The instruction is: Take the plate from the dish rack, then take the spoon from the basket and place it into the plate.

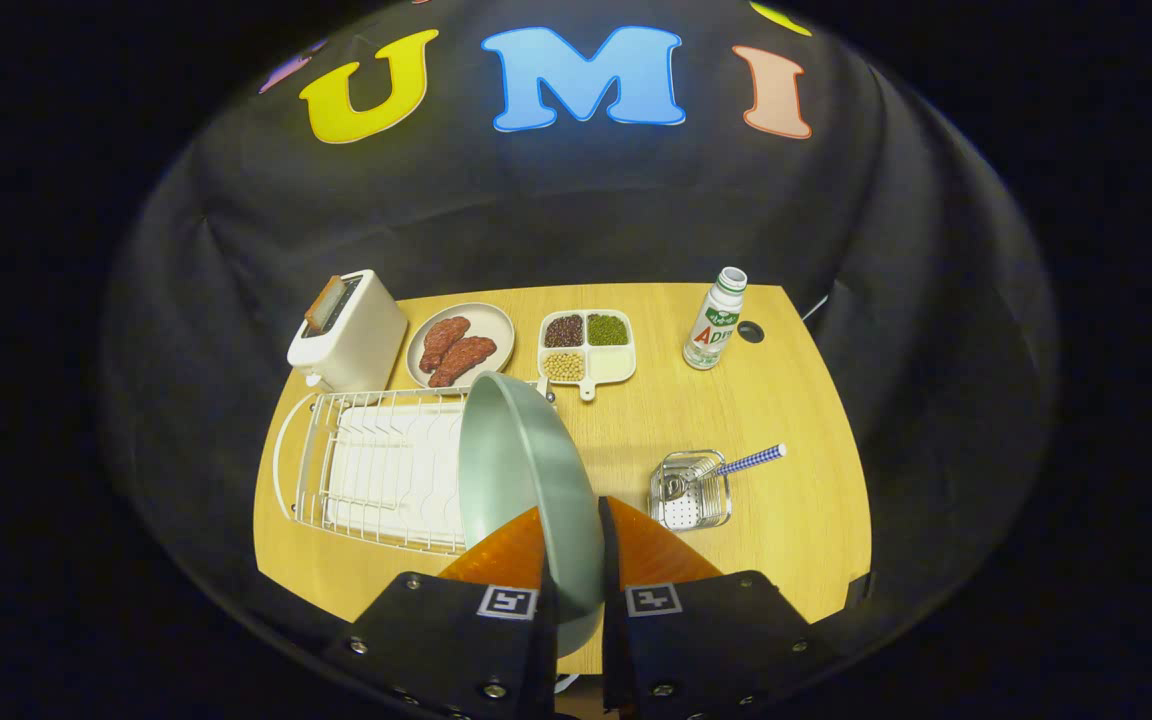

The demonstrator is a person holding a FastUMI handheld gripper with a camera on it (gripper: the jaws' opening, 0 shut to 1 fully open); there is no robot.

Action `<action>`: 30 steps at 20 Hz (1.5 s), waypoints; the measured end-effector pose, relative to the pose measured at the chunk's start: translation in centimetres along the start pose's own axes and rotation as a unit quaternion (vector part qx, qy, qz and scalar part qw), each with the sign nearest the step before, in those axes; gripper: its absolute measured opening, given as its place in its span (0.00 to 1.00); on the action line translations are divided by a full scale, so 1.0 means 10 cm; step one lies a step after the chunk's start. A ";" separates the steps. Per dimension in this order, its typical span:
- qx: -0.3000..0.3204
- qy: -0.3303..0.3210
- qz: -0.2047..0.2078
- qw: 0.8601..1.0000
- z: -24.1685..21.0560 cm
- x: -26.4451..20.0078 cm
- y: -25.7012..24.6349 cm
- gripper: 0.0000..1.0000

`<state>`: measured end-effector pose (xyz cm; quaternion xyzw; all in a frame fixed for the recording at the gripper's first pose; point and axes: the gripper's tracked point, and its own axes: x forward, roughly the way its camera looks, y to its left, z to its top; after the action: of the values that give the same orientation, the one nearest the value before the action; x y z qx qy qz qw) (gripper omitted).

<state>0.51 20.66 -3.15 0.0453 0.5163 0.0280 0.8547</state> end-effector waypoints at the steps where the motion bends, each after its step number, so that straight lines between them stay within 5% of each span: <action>1: 0.006 0.004 0.014 1.000 -0.07 -0.01 -0.04 0.18; 12: 0.029 0.032 0.155 0.987 -1.02 0.11 -0.29 0.18; 19: 0.077 0.087 0.187 0.976 -1.89 0.47 -0.41 0.18; 30: 0.109 0.107 0.215 0.965 -2.29 1.04 -0.49 0.18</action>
<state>-14.91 17.86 -23.42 0.2449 0.5827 0.1592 0.7584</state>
